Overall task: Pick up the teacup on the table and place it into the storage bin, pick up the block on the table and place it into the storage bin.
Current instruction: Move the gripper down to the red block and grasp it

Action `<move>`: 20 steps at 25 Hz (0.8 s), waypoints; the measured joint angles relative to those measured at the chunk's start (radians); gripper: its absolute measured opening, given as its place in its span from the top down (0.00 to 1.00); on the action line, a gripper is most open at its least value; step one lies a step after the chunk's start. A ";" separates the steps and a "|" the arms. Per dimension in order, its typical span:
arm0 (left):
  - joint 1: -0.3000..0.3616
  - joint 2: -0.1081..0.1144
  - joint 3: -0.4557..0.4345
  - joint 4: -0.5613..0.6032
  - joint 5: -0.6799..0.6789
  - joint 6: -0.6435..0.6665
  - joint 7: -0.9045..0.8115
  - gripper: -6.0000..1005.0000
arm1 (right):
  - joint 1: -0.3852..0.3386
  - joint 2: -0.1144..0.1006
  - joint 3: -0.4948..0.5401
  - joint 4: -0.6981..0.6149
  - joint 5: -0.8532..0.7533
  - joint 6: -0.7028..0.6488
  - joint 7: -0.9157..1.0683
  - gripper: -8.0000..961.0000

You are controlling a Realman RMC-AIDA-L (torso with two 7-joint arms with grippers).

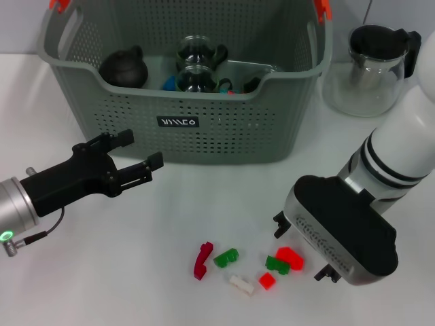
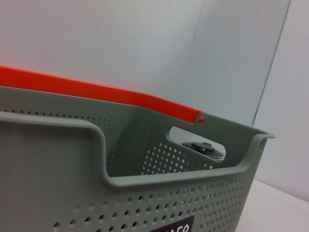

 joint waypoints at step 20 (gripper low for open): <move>0.010 0.001 -0.017 0.000 0.000 -0.001 -0.006 0.14 | 0.063 0.009 -0.060 0.094 0.018 0.038 -0.001 0.10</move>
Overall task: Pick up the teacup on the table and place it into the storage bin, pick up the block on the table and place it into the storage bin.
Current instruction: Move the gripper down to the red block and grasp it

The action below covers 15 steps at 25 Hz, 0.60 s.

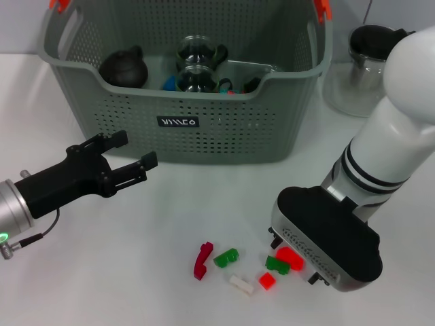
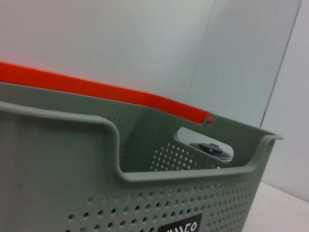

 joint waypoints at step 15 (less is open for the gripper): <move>0.003 0.001 -0.009 0.002 0.000 0.004 -0.004 0.14 | 0.017 -0.004 0.010 0.019 0.002 0.012 0.006 0.42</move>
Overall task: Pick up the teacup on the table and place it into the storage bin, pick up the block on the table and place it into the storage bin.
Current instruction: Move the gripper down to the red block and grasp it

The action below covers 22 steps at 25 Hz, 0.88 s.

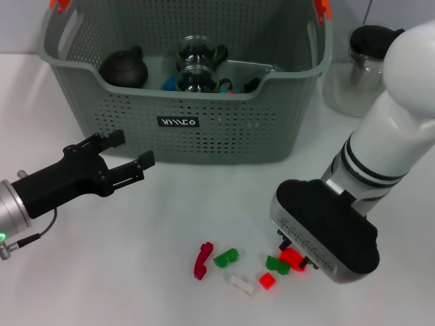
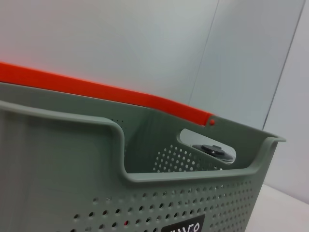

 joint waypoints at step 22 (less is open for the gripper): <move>0.002 0.002 0.000 0.008 0.000 0.005 -0.010 0.14 | -0.012 -0.006 0.144 -0.066 -0.006 -0.095 0.047 0.82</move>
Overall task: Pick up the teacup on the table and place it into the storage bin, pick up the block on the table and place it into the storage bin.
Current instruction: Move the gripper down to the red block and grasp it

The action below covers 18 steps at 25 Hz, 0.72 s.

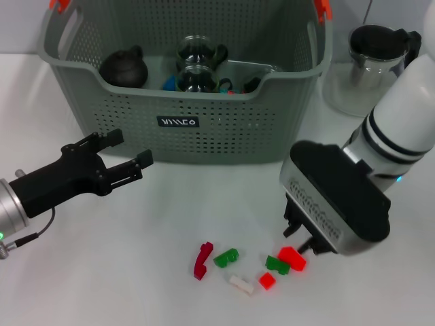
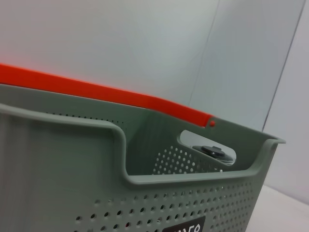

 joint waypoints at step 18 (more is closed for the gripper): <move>0.002 -0.002 0.000 -0.004 0.000 -0.001 0.000 0.14 | 0.007 0.008 -0.117 0.053 0.003 0.038 -0.006 0.32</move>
